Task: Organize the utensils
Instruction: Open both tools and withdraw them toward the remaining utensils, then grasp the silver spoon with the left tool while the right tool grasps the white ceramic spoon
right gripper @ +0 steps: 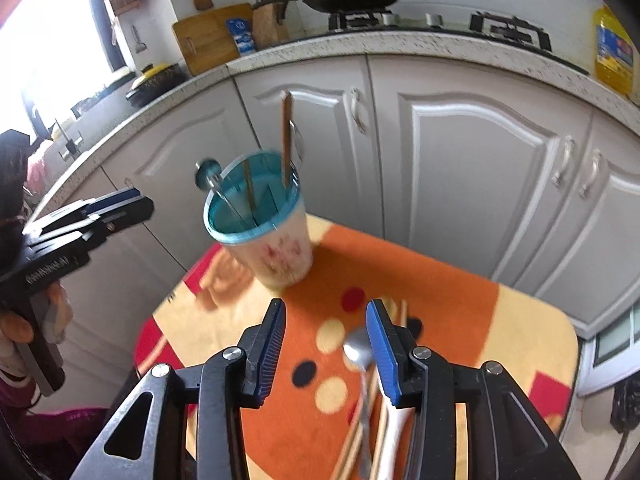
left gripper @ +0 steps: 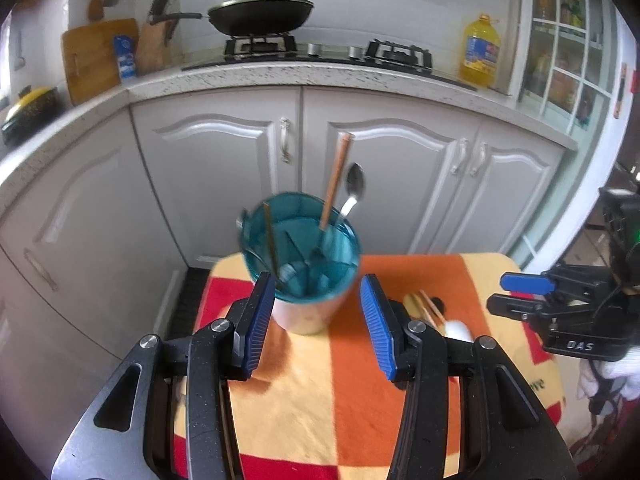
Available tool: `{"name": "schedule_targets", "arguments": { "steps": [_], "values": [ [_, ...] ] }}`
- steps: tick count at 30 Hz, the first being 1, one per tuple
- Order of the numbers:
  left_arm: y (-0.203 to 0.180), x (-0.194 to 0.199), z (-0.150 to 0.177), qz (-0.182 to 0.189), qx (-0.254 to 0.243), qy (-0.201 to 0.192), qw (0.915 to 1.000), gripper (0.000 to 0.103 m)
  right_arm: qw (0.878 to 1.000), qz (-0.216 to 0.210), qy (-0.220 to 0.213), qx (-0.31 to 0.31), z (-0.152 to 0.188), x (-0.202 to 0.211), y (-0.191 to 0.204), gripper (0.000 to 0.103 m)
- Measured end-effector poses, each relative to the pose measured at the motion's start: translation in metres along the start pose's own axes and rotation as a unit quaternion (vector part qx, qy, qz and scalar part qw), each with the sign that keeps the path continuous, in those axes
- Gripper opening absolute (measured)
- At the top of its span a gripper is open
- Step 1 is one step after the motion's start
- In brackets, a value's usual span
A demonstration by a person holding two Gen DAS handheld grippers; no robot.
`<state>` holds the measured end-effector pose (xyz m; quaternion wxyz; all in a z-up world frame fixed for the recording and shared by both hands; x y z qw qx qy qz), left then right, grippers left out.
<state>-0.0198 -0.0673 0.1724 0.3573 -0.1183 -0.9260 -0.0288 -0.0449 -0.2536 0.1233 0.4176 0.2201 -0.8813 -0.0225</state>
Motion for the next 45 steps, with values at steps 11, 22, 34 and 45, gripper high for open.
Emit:
{"name": "schedule_targets", "arguments": {
  "steps": [11, 22, 34, 45],
  "values": [
    [-0.047, -0.024, 0.047, 0.118, 0.01, 0.082, 0.9896, 0.051, 0.997, 0.018, 0.052, -0.05, 0.071, -0.012, -0.04, 0.041],
    [-0.076, -0.066, 0.073, 0.155, 0.024, 0.154, 0.9755, 0.051, 0.991, 0.024, 0.092, -0.093, 0.11, -0.045, -0.07, 0.04],
    [-0.101, -0.109, 0.09, 0.16, 0.028, 0.205, 0.9652, 0.051, 0.99, 0.026, 0.121, -0.073, 0.114, -0.073, -0.067, 0.018],
    [-0.126, -0.148, 0.091, 0.157, 0.044, 0.229, 0.9595, 0.051, 0.987, 0.047, 0.097, -0.118, 0.117, -0.049, -0.115, 0.013]
  ]
}}
Point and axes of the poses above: each gripper's, at about its wrist camera, not at the fingertips, and x roughly against the way its jaws point, y to its left, z to its underside, the point moved 5 cm from there along -x, roughly the way its jaws point, and after that the axes turned 3 degrees about -z, right-handed, at the moved point
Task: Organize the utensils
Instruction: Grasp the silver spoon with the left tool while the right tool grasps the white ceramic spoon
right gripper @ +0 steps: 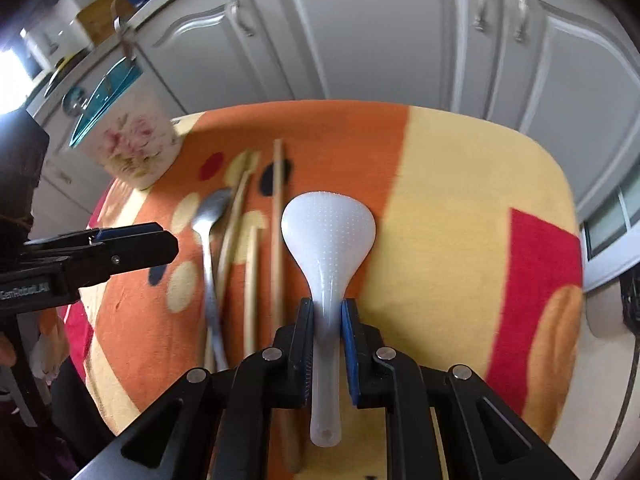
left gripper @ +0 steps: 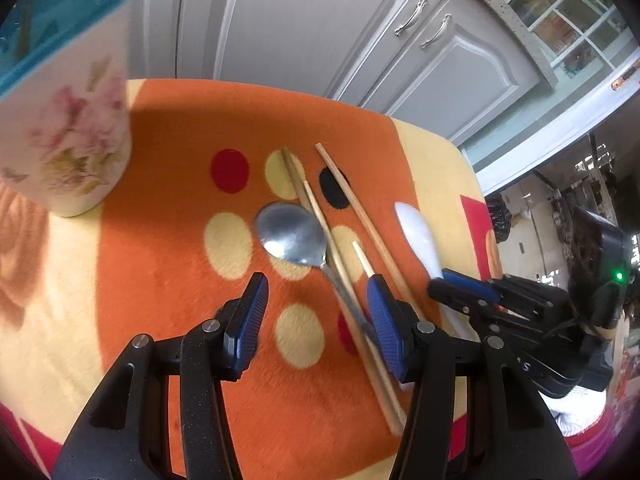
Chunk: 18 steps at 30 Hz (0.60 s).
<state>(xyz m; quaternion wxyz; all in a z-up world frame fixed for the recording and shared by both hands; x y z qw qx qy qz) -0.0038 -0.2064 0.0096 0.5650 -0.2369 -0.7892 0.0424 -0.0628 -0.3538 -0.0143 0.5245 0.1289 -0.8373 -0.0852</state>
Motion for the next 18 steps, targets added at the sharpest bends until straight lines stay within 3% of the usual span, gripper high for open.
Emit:
{"name": "schedule_targets", "arguments": {
  "steps": [4, 9, 18],
  "values": [
    [-0.004, -0.013, -0.005, -0.006, 0.005, 0.002, 1.0, 0.049, 1.0, 0.002, 0.002, 0.003, 0.003, 0.001, -0.005, 0.013],
    [-0.002, -0.025, -0.008, -0.01, 0.014, 0.004, 0.9998, 0.026, 1.0, -0.007, 0.0, 0.006, 0.002, 0.0, -0.004, 0.013],
    [-0.001, -0.027, -0.012, -0.004, 0.018, -0.002, 0.9998, 0.02, 1.0, -0.024, -0.006, 0.006, -0.005, -0.005, -0.005, 0.013]
  ]
}}
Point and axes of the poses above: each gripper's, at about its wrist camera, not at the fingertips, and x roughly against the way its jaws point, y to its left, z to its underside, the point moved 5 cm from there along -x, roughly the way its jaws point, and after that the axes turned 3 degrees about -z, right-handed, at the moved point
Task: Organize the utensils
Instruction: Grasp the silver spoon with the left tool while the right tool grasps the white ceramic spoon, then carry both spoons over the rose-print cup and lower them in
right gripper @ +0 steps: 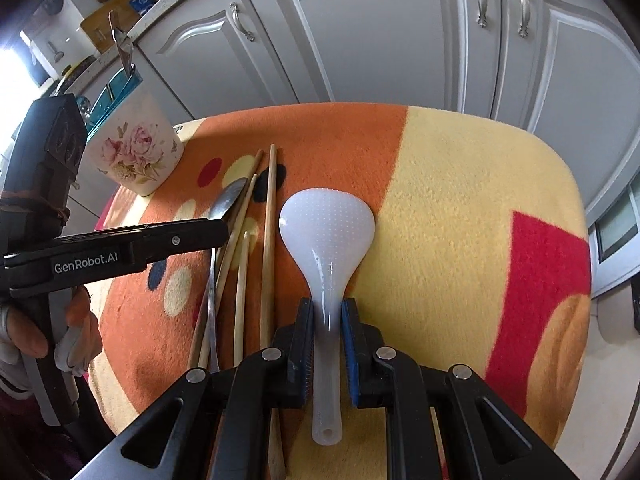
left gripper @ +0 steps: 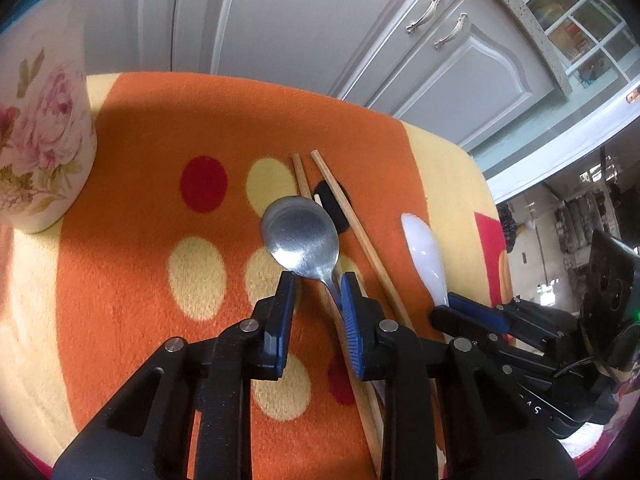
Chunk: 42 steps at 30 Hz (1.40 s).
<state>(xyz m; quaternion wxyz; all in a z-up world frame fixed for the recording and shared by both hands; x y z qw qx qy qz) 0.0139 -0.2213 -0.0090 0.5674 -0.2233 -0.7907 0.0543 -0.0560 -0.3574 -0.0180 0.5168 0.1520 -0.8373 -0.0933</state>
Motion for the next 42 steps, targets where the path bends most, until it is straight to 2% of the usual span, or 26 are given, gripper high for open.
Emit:
{"name": "schedule_targets", "arguments": {
  "steps": [6, 14, 24, 30, 42],
  "values": [
    [0.003, 0.007, 0.002, 0.014, 0.008, 0.002, 0.9999, 0.004, 1.0, -0.004, -0.001, -0.002, -0.003, 0.0, 0.003, 0.013],
    [0.009, 0.028, 0.009, 0.015, -0.007, -0.007, 0.9998, 0.002, 1.0, -0.02, -0.003, -0.004, 0.001, 0.012, 0.007, 0.013],
    [0.011, 0.073, 0.009, 0.034, -0.007, -0.043, 0.9985, 0.002, 0.999, -0.035, -0.024, -0.002, -0.003, 0.037, 0.02, 0.013],
    [0.007, 0.1, 0.012, 0.042, -0.02, -0.065, 0.9968, 0.002, 0.998, -0.055, -0.037, 0.006, -0.009, 0.048, 0.038, 0.013],
    [0.016, 0.148, 0.01, 0.049, -0.014, -0.108, 0.9928, 0.002, 0.991, -0.11, -0.071, 0.017, -0.034, 0.063, 0.087, 0.013]
  ]
}}
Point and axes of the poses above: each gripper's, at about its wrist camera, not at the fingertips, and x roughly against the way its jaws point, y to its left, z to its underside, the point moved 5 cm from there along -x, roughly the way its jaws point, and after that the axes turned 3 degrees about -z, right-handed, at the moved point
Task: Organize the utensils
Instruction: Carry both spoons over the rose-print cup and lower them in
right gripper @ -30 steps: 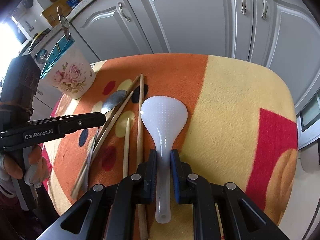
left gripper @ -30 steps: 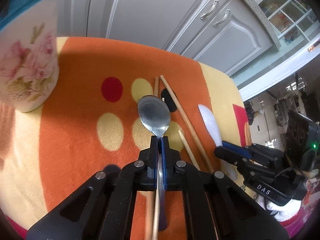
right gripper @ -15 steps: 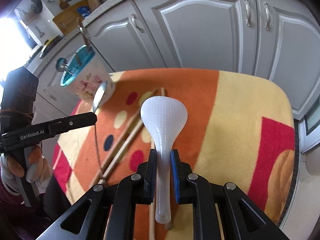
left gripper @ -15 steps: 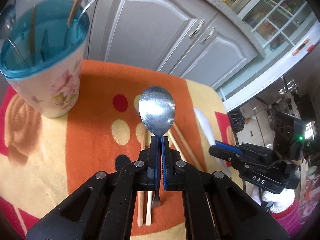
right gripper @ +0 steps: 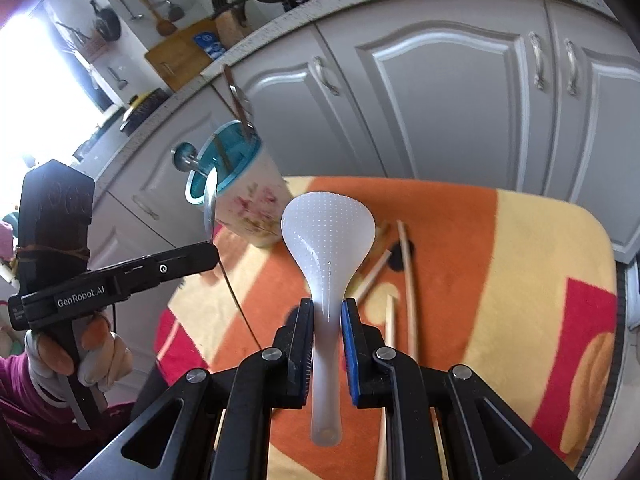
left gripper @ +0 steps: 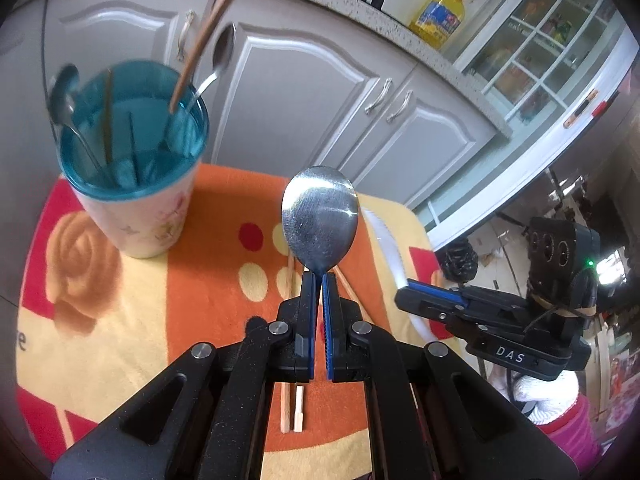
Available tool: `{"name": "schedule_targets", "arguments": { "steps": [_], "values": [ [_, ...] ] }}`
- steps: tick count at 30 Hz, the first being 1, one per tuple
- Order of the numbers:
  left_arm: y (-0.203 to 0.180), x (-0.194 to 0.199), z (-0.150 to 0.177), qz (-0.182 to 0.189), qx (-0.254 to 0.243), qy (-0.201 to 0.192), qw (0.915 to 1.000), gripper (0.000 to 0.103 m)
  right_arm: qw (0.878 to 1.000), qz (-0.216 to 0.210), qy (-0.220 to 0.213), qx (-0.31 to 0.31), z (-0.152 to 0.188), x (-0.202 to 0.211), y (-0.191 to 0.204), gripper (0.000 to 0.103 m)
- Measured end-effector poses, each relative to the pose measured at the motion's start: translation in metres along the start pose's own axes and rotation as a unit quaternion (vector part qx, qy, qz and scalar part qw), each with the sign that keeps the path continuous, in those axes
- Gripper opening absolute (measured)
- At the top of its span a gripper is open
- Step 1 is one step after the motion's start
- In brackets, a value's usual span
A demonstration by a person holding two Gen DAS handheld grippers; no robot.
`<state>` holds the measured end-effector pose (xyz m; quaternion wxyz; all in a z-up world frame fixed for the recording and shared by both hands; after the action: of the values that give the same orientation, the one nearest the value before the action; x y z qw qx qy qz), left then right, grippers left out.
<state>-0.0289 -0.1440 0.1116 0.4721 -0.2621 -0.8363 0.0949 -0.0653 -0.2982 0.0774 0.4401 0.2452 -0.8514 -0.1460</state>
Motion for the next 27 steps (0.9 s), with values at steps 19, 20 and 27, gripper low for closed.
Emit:
{"name": "schedule_targets", "arguments": {
  "steps": [19, 20, 27],
  "values": [
    [0.053, 0.104, -0.107, -0.052, 0.02, -0.141, 0.9885, 0.002, 0.992, -0.09, -0.064, 0.054, -0.105, -0.032, 0.091, 0.013],
    [0.058, 0.105, -0.111, -0.058, 0.021, -0.146, 0.9874, 0.002, 0.992, -0.094, -0.067, 0.054, -0.11, -0.034, 0.094, 0.013],
    [0.089, 0.101, -0.131, -0.098, 0.021, -0.174, 0.9797, 0.002, 0.988, -0.128, -0.067, 0.057, -0.139, -0.062, 0.114, 0.013]
  ]
}}
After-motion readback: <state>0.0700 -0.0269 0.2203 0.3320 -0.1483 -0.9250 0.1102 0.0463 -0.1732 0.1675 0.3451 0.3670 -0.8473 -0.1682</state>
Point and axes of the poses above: each gripper's, at about its wrist camera, not at the fingertips, and x roughly against the way its jaws point, y to its left, z to its underside, the point moved 5 cm from there along -x, roughly the way its jaws point, and after that the axes turned 3 degrees about -z, right-handed, at the moved point
